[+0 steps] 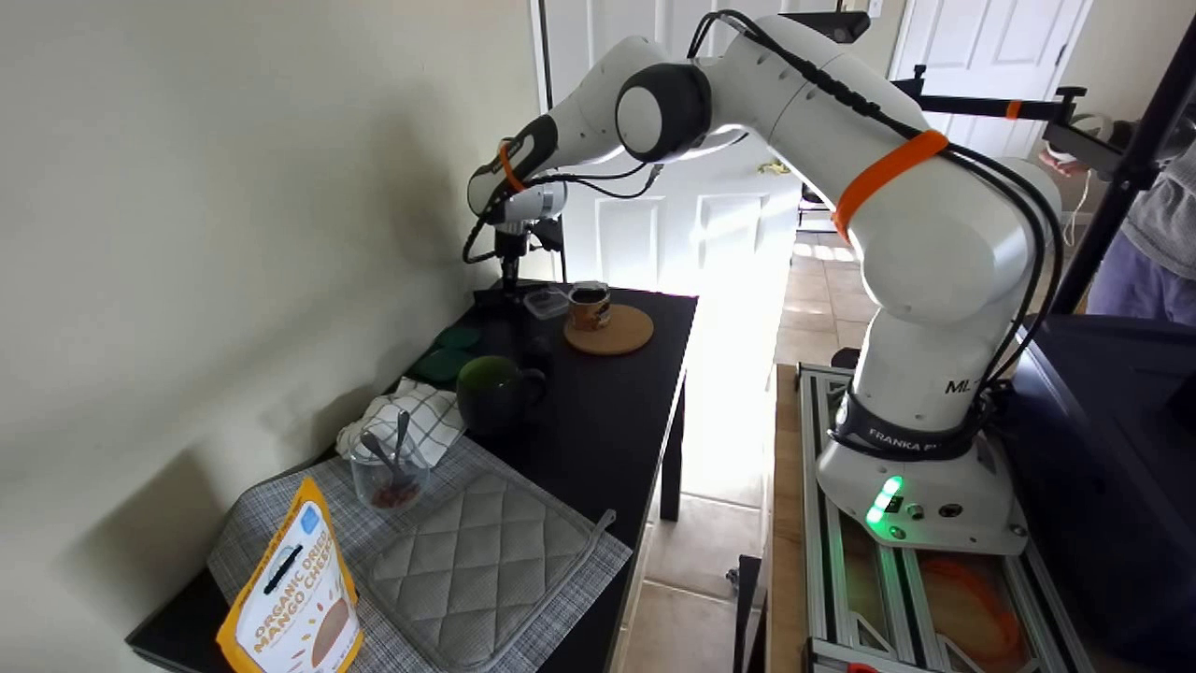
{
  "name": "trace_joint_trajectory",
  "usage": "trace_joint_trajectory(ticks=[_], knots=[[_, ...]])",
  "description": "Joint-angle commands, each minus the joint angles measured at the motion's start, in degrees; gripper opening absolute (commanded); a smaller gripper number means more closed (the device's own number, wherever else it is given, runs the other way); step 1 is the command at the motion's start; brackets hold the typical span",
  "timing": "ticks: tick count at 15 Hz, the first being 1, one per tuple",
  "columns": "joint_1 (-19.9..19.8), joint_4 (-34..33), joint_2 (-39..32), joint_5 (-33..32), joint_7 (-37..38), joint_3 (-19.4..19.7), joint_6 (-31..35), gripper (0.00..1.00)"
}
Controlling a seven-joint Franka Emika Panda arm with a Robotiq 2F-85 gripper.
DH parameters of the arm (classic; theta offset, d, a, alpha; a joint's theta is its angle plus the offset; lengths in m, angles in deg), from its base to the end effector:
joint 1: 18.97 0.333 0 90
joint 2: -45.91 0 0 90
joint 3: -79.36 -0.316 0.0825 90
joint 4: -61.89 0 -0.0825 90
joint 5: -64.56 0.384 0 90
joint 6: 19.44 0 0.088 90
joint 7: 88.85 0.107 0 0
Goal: Pick up the black remote and put it on the gray oven mat
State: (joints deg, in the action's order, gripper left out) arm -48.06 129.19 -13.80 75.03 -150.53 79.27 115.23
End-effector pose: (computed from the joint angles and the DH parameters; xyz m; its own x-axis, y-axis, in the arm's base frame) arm 0.6766 -0.3725 0.1618 0.8830 0.4302 0.1876 0.4308 -0.9016 0.0395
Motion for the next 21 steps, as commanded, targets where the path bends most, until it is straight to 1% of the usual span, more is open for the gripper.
trace_joint_trajectory(ticks=[1, 3, 5, 7, 10, 12, 14, 17, 21], knots=[[0.02, 3.64, 3.79, -1.05, -0.56, 1.01, -2.63, 0.07], [-1.18, 6.1, 6.45, -0.03, -3.27, -0.19, -3.01, 0.07], [-2.17, 11.21, 11.27, 0.84, -6.88, -1.43, -0.89, 0.07], [-2.81, 16.67, 16.5, 0.92, -11.16, -2.48, -0.12, 0.07], [-4.1, 23.7, 23.65, 1.04, -19.76, -5.08, -3.41, 0.07], [-3.32, 28.61, 28.11, 2.21, -24.33, -4.86, -5.66, 0.07], [-2.2, 34.02, 32.64, 3.5, -27.2, -4.35, -7.1, 0.07], [0.54, 42.72, 39.18, 5.78, -28.51, -3.04, -6.46, 0.07], [5.03, 54.69, 48.2, 8.47, -27.6, -1.41, -5.39, 0.07]])
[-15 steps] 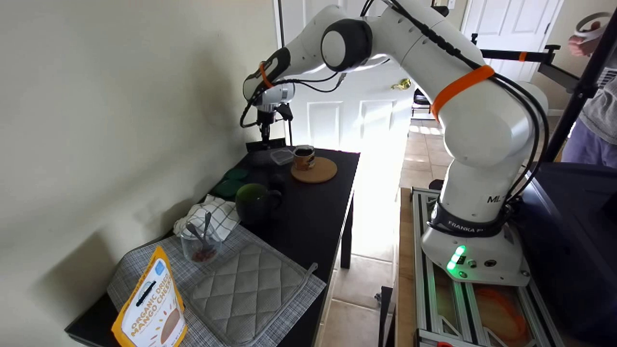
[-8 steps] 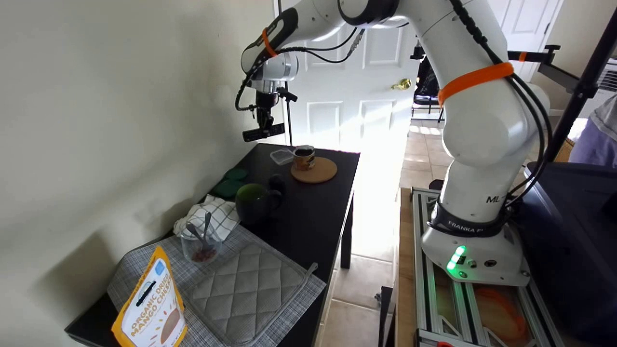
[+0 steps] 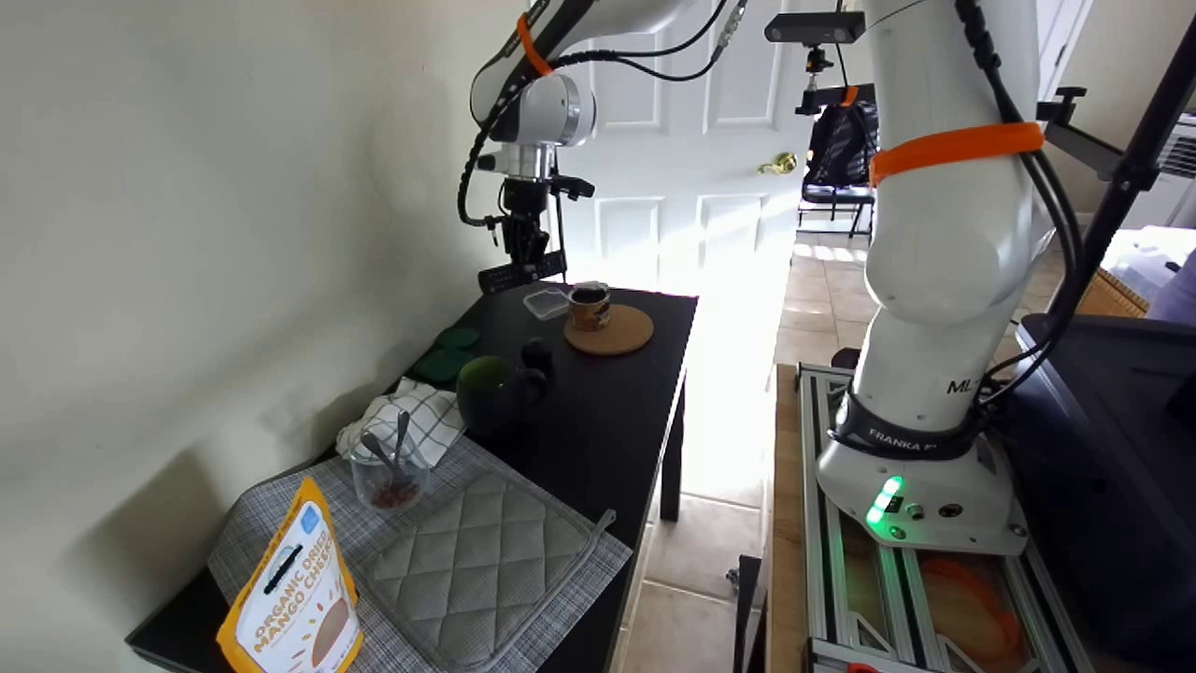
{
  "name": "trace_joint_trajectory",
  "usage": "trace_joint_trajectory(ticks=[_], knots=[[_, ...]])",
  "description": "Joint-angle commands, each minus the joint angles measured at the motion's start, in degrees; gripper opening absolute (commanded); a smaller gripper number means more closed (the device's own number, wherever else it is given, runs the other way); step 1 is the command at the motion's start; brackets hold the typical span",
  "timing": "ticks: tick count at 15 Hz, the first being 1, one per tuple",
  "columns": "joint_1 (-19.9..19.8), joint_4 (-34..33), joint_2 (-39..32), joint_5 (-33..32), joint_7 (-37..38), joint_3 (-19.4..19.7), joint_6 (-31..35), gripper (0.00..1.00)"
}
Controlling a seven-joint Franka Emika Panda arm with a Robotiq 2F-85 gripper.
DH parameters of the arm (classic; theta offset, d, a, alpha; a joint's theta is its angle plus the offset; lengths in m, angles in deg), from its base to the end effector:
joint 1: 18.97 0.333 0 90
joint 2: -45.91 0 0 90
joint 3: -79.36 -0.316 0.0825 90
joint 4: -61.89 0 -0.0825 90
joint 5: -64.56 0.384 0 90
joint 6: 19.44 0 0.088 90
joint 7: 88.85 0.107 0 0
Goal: Pick up the black remote and put it on the gray oven mat
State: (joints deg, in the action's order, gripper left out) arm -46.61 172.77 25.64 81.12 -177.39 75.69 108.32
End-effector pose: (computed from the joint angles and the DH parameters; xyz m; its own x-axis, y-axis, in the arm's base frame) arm 0.5627 -0.2425 0.2998 0.5826 0.7784 0.2338 0.8100 -0.5799 -0.0874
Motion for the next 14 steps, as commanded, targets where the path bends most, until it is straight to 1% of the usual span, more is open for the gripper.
trace_joint_trajectory(ticks=[1, 4, 5, 6, 7, 9, 10, 12, 14], knots=[[4.61, 14.14, 11.06, 2.86, -1.48, 2.58, 2.02, 0.07], [7.19, 23.3, 19.15, 5.53, -1.37, 4.9, 4.7, 0.07], [7.16, 26.39, 21.61, 7.52, -1.75, 6.49, 6.6, 0.07], [9.21, 18.09, 14.27, 4.81, -0.39, 6.77, 3.15, 0.27], [9.61, 20.95, 16.74, 5.56, -0.49, 7.89, 4.31, 0.27], [9.81, 24.08, 19.81, 5.79, -0.68, 9.38, 4.92, 0.27], [9.87, 24.63, 20.44, 5.81, -0.66, 9.64, 4.95, 0.07], [12.36, 29.29, 23.51, 3.69, -2.64, 9.12, 7.19, 0.07], [15.07, 33.78, 26.39, 3.81, -7.05, 8.5, 8.2, 0.07]])
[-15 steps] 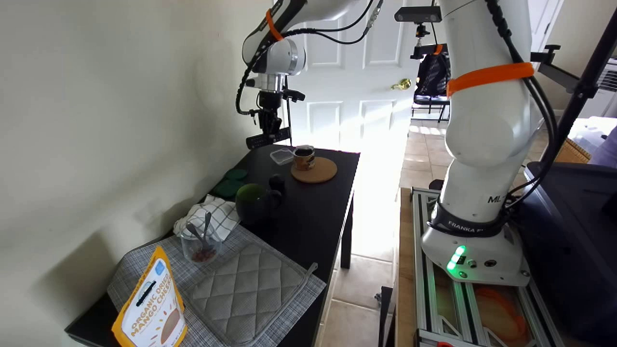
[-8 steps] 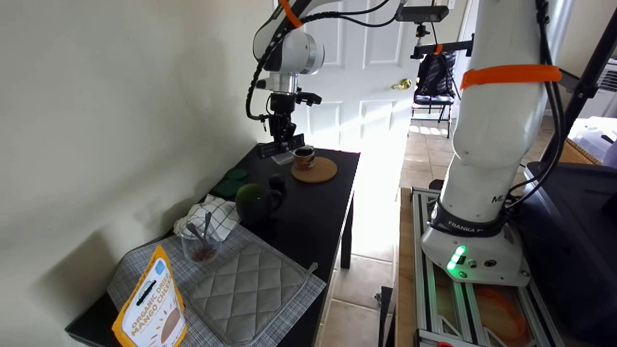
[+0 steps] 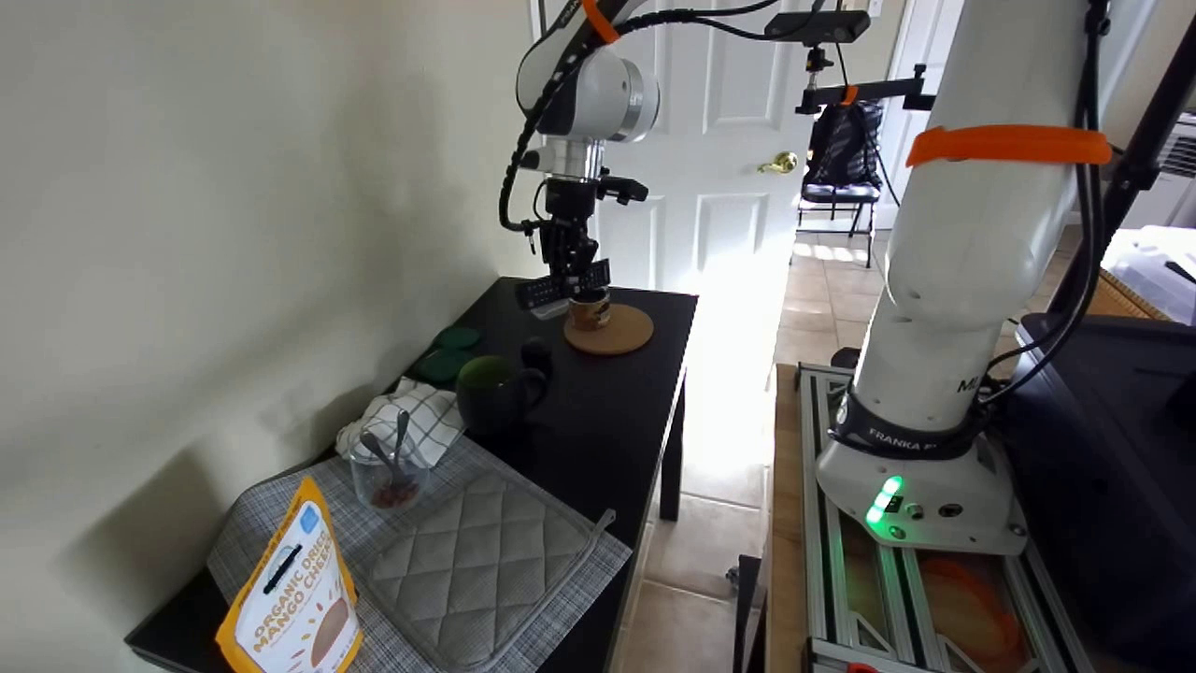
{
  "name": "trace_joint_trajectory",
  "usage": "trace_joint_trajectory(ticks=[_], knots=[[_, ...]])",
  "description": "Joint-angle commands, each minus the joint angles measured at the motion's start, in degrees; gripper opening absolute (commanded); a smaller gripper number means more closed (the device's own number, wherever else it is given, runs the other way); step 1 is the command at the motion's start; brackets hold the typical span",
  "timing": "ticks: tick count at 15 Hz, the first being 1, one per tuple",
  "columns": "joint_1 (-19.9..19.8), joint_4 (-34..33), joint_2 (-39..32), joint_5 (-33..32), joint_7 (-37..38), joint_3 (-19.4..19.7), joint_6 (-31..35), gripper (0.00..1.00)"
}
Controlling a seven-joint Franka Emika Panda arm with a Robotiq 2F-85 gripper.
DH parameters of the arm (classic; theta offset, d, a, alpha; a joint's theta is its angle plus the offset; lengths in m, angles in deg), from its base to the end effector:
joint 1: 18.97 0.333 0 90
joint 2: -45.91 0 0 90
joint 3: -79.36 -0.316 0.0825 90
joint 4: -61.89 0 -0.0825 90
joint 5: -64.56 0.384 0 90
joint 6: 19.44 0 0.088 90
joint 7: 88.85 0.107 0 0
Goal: Pick up the black remote and put it on the gray oven mat
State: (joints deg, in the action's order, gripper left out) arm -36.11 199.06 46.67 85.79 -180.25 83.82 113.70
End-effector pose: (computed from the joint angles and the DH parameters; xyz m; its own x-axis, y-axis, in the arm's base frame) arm 0.4538 -0.1727 0.3178 0.5670 0.7840 0.2527 0.8200 -0.5663 -0.0832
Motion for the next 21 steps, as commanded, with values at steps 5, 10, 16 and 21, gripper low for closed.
trace_joint_trajectory(ticks=[5, 10, 16, 21], knots=[[13.27, 15.11, 10.22, 4.93, -8.36, -1.62, 4.08, 0.07], [21.95, 15.3, 8.73, 8.24, -4.0, -5.4, 7.83, 0.07], [27.6, 12.23, -1.31, 1.35, 10.61, -12.13, 22.32, 0.07], [27.88, 8.75, -8.21, -2.44, 18.84, -15.19, 25.24, 0.07]])
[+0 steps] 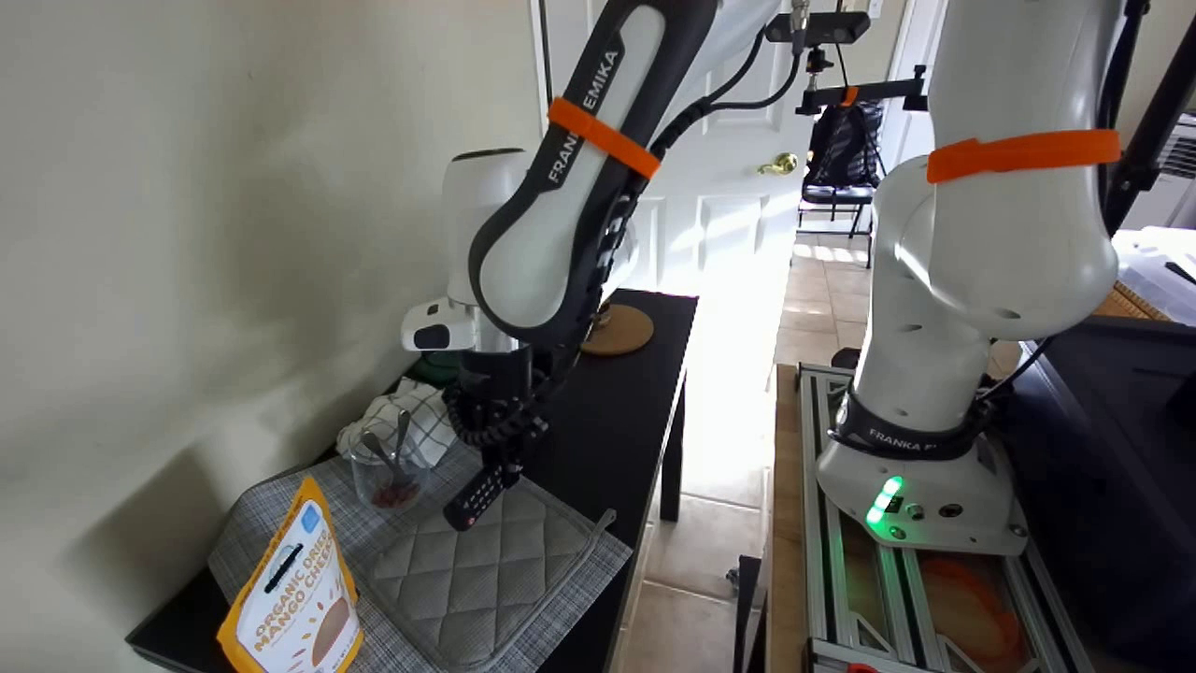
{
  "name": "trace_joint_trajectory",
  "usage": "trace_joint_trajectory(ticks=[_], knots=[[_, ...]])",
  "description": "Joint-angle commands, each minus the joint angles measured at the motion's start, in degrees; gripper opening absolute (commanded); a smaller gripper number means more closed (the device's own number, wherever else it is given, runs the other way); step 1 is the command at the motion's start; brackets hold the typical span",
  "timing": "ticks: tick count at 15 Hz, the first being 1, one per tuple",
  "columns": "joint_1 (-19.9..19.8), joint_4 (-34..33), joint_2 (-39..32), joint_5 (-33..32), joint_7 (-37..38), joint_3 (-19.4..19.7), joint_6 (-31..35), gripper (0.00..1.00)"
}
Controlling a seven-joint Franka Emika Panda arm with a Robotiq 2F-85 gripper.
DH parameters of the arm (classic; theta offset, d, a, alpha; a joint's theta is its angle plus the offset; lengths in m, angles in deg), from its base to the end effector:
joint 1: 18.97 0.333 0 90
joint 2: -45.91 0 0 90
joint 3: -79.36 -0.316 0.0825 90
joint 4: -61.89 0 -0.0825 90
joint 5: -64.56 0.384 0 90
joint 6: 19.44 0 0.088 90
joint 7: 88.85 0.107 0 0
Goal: Pick up the black remote and put it on the gray oven mat
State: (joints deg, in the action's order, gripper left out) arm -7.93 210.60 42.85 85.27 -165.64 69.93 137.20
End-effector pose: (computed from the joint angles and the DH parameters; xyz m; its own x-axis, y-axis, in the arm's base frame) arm 0.4244 0.1447 0.2447 0.1944 0.9636 0.1835 0.9797 -0.2002 0.0131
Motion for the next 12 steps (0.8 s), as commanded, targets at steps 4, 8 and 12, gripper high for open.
trace_joint_trajectory(ticks=[4, 8, 12], knots=[[-1.28, -5.14, -8.33, -3.1, 7.18, -3.25, 1.95, 0.07], [-1.95, -6.53, -11.17, -6.22, 10.13, -4.53, 1.87, 0.07], [-4.03, -7.77, -12.72, -5.55, 9.8, -6.58, 0.9, 0.53]])
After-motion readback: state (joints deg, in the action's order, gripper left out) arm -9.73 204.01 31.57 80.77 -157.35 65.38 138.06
